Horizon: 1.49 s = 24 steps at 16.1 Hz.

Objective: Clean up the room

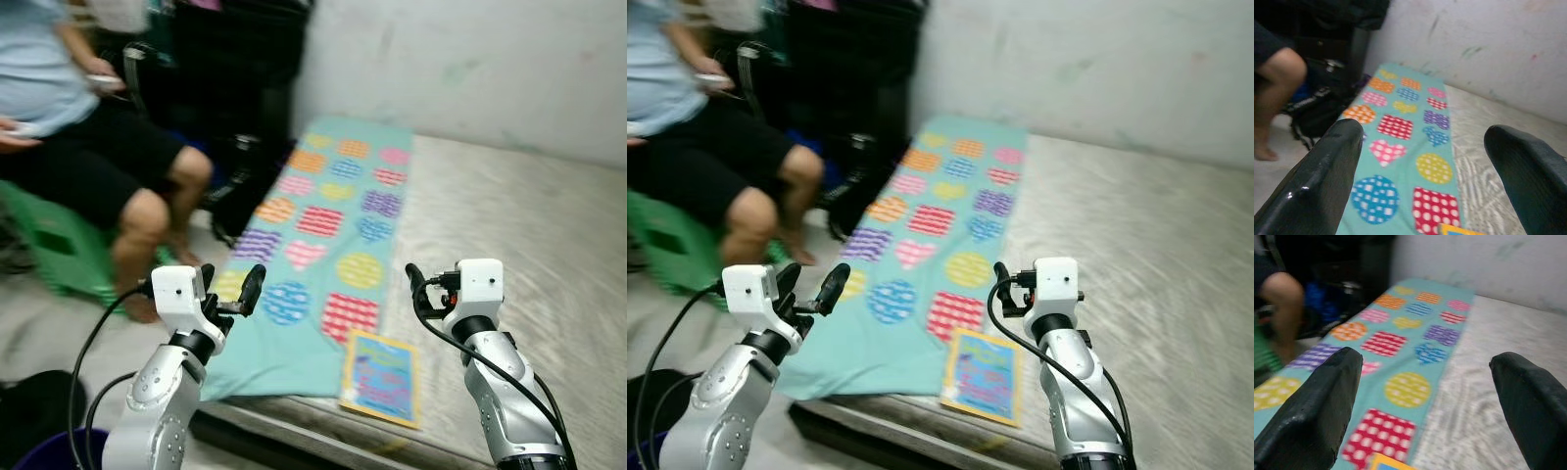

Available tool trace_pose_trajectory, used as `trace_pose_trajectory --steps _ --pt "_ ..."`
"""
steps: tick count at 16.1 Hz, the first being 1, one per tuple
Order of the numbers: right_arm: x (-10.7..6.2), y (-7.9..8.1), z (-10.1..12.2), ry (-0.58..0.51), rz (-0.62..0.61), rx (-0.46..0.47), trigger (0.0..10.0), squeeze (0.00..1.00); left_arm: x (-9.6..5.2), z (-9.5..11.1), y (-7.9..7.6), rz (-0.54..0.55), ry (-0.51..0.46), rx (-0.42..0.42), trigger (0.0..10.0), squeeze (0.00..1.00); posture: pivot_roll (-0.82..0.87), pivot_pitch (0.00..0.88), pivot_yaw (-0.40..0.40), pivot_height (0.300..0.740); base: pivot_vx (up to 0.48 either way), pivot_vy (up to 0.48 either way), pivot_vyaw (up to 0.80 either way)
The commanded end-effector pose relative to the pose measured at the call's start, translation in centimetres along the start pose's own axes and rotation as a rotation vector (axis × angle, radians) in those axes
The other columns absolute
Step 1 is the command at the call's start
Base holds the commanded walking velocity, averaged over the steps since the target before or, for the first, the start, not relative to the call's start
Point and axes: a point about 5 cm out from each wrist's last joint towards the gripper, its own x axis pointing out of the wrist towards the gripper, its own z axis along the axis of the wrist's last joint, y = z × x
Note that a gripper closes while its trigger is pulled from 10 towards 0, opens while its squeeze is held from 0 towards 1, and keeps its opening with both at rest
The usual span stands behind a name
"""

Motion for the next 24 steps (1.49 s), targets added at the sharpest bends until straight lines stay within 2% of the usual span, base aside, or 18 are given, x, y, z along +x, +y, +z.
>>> trace_pose_trajectory --steps 1,4,19,24 --pt "0.12 0.02 0.45 -0.017 -0.003 -0.004 10.0 0.00 -0.02 0.10 0.04 -0.003 0.004 0.010 10.0 0.00 -0.11 0.000 -0.013 0.740 0.000 0.000 -0.60" --pt "0.10 -0.01 0.37 -0.015 -0.004 -0.002 10.0 0.00 0.06 -0.11 0.17 0.020 0.024 0.025 10.0 0.00 -0.11 0.000 -0.013 0.740 0.000 0.000 -0.75" --pt "0.21 -0.09 0.36 -0.016 0.001 -0.011 10.0 0.00 0.22 -0.30 -0.01 0.014 0.030 0.017 10.0 0.00 -0.11 0.000 -0.019 0.740 -0.032 0.000 0.00" --pt "0.18 -0.10 0.30 -0.014 -0.002 -0.011 10.0 0.00 0.10 0.05 -0.31 -0.031 -0.002 -0.001 10.0 0.00 -0.11 0.000 -0.016 0.740 0.000 0.000 0.00"
